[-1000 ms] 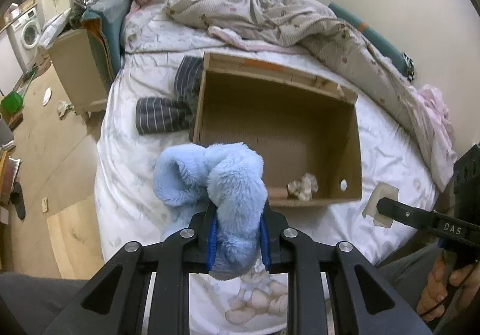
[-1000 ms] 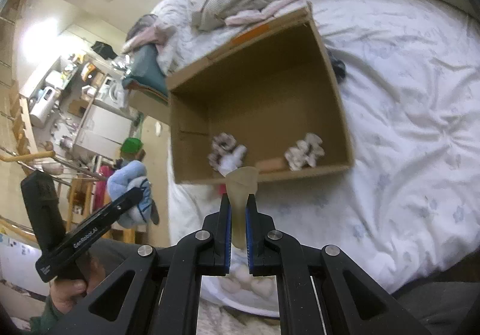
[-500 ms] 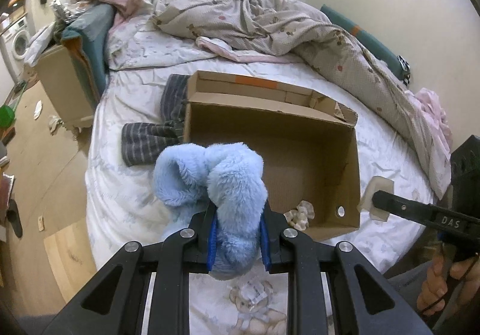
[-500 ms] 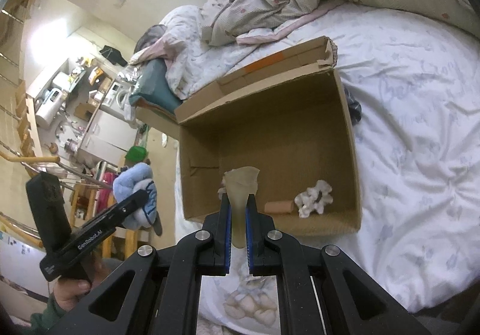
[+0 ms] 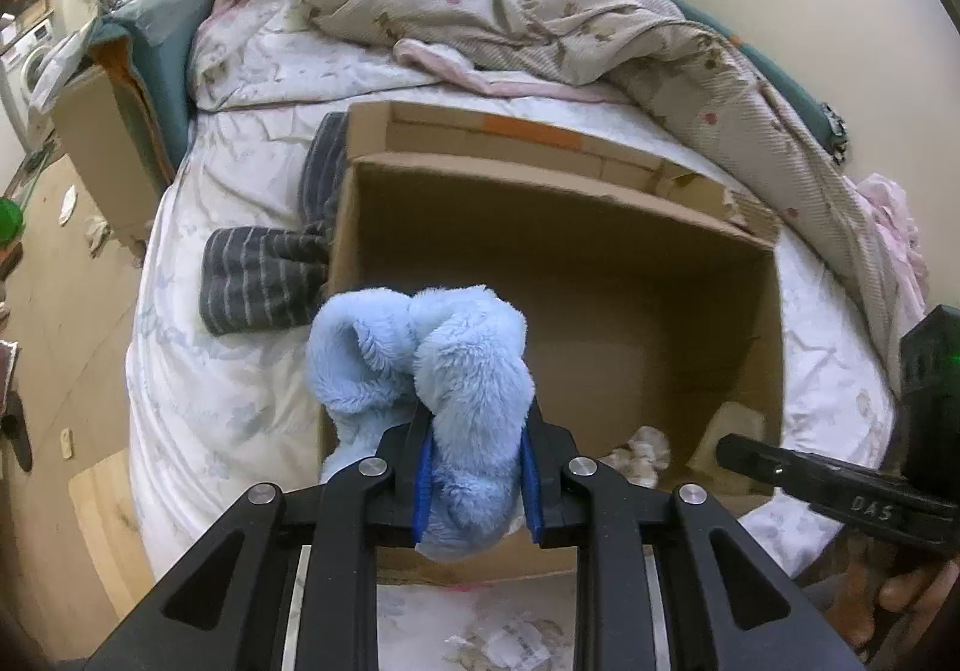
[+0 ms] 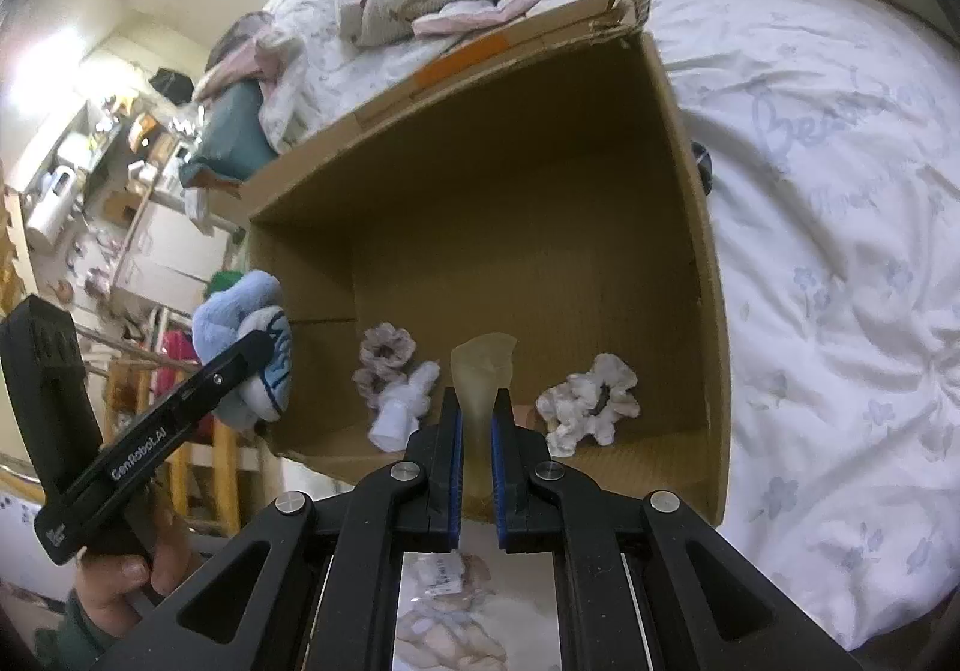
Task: Organize soft objects
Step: 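Carry the blue plush and clear cup over the box with both tools, then open both tools to drop the blue plush and clear cup into the box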
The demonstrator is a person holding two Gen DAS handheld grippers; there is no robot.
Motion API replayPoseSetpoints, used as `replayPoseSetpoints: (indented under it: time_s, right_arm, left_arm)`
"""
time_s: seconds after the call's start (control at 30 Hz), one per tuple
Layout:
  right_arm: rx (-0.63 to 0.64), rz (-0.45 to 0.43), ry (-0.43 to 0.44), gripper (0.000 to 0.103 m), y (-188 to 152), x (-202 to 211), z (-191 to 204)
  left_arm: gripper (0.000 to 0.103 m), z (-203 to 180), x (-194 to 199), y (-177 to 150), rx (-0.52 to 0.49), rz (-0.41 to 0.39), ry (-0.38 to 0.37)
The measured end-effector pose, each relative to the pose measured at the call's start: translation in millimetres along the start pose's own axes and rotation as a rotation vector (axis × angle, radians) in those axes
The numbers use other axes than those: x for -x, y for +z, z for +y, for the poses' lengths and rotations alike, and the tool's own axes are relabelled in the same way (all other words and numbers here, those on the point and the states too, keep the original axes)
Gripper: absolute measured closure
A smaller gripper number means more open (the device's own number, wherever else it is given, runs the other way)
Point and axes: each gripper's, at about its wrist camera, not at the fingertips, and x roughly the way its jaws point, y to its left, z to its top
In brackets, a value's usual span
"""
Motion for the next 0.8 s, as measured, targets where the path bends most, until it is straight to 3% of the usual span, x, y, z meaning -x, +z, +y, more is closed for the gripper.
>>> replayPoseSetpoints:
  time_s: [0.23,0.57,0.8]
  right_arm:
    - [-0.007,-0.006,-0.014,0.094,3,-4,1]
    - [0.023,0.081,-0.069,0.093,-8,-28,1]
    - [0.04,0.091,-0.083,0.093,-9,-33,4]
  left_arm:
    - [0.082,3,1,-3,-0.002,-0.014,0.008]
    - [0.08,-12,-11,-10,-0.028,0.048,-0.067]
    - [0.08,-13,-9,-12,-0.04,0.033,-0.051]
